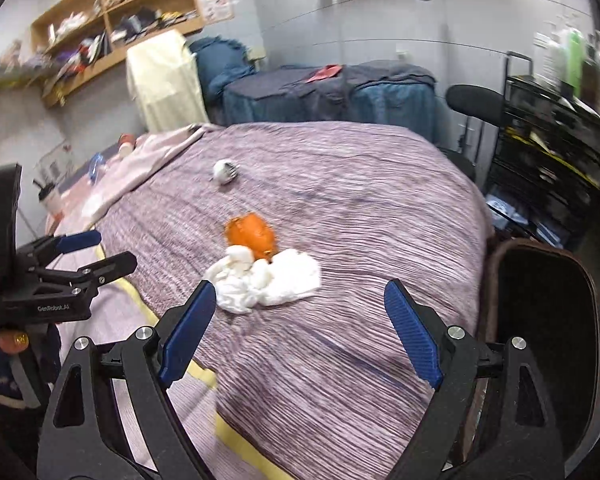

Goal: Collect trash
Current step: 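Grasp the white crumpled tissue with the right tool and lift it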

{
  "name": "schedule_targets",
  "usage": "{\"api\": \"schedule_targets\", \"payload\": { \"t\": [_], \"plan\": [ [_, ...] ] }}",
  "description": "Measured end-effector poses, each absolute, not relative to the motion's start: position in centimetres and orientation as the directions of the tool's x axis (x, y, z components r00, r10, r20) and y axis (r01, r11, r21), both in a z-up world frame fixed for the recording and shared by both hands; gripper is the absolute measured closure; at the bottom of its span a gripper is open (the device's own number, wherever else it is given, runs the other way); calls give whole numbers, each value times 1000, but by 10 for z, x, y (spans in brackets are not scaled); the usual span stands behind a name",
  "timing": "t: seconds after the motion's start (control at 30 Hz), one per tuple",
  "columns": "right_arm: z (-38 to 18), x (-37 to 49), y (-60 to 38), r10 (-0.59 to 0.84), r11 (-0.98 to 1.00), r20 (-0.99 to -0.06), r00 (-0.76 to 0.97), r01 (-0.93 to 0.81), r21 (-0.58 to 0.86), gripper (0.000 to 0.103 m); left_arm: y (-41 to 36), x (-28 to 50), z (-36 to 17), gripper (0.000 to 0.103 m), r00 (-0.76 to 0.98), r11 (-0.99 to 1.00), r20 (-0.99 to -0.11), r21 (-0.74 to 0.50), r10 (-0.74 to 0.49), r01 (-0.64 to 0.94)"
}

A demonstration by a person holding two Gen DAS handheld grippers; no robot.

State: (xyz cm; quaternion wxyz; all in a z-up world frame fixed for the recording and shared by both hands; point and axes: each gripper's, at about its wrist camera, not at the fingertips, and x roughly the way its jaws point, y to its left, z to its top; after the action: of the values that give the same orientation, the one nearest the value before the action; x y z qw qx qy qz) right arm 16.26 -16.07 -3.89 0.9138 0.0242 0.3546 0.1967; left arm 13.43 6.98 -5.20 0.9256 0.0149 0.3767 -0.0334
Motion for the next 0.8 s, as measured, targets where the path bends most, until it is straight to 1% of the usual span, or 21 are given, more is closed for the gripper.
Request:
{"api": "schedule_targets", "payload": {
  "t": [0.17, 0.3, 0.43, 0.57, 0.63, 0.7, 0.73, 0.77, 0.8],
  "plan": [
    [-45, 178, -118, 377, 898, -694, 614, -425, 111, 18, 79, 138, -57, 6, 702, 997, -711, 18, -39, 74],
    [-54, 187, -82, 350, 870, -746, 567, -492, 34, 18, 86, 142, -61, 6, 697, 998, -716, 9, -42, 69],
    [-63, 202, -53, 309, 836, -793, 524, -547, -35, 24, 91, 144, -62, 6, 697, 998, -716, 2, -45, 67],
    [-72, 217, -32, 277, 813, -823, 497, -577, -75, 34, 97, 145, -64, 6, 694, 998, -718, -14, -51, 59],
    [-80, 222, -20, 246, 795, -845, 475, -597, -104, 36, 99, 146, -65, 6, 692, 998, -720, -26, -59, 58],
    [-92, 230, -12, 213, 784, -868, 448, -609, -121, 48, 101, 148, -66, 6, 689, 998, -722, -32, -63, 58],
    [-97, 233, -10, 209, 783, -875, 437, -611, -119, 62, 101, 149, -66, 6, 690, 998, -721, -33, -64, 58],
    [-101, 236, -9, 209, 783, -880, 427, -612, -111, 75, 101, 149, -66, 6, 690, 998, -721, -34, -64, 57],
    [-103, 238, -10, 213, 785, -882, 421, -611, -103, 77, 101, 149, -67, 6, 690, 998, -721, -34, -64, 56]
  ]
}}
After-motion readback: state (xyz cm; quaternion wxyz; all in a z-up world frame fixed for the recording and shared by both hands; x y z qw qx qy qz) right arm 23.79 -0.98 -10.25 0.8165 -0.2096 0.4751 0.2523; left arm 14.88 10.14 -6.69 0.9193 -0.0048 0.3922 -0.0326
